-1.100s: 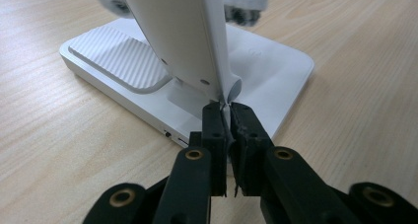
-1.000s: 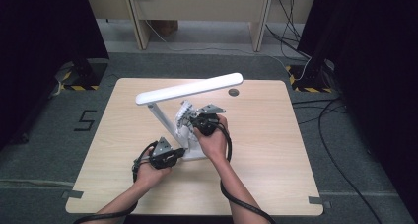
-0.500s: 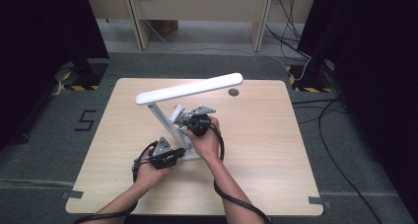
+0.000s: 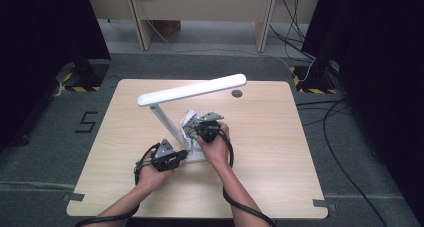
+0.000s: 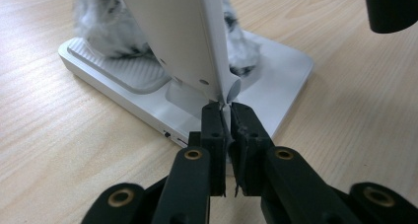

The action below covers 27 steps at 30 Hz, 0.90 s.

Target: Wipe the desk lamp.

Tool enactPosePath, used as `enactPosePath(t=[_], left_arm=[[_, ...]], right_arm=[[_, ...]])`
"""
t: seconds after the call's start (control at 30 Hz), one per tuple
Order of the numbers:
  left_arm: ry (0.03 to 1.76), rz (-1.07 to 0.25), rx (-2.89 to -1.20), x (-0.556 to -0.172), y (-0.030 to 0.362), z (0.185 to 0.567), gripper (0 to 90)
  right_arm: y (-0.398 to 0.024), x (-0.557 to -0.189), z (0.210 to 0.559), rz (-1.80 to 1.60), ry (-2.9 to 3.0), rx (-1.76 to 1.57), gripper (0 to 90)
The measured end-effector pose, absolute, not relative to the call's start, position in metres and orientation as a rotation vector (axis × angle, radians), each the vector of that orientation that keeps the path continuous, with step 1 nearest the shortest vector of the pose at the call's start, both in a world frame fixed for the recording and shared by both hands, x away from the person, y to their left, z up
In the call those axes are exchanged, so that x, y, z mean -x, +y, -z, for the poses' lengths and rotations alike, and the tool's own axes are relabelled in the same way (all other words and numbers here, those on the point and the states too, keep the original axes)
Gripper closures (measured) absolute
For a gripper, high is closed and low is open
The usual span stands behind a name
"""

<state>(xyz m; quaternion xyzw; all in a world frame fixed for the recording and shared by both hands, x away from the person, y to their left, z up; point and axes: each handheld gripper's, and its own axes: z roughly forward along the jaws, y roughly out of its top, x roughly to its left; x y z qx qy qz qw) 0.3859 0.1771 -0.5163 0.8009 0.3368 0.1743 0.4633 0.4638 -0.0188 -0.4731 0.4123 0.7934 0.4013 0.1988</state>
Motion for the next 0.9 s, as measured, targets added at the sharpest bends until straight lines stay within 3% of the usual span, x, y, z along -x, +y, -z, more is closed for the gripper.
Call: enactPosePath(t=[0.43,0.63,0.9], left_arm=[[0.828,-0.421,-1.976,-0.385,0.177,0.515,81.6],[0.833,-0.427,-1.967,-0.383,0.181,0.512,80.9],[0.854,-0.446,-1.945,-0.382,0.194,0.507,80.8]], right_arm=[[-0.078,-0.447,0.468,-1.036,2.143,-1.236,81.3],[-0.069,-0.428,0.45,-1.13,2.178,-1.187,81.3],[-0.041,-0.393,0.453,-1.183,2.316,-1.135,81.3]])
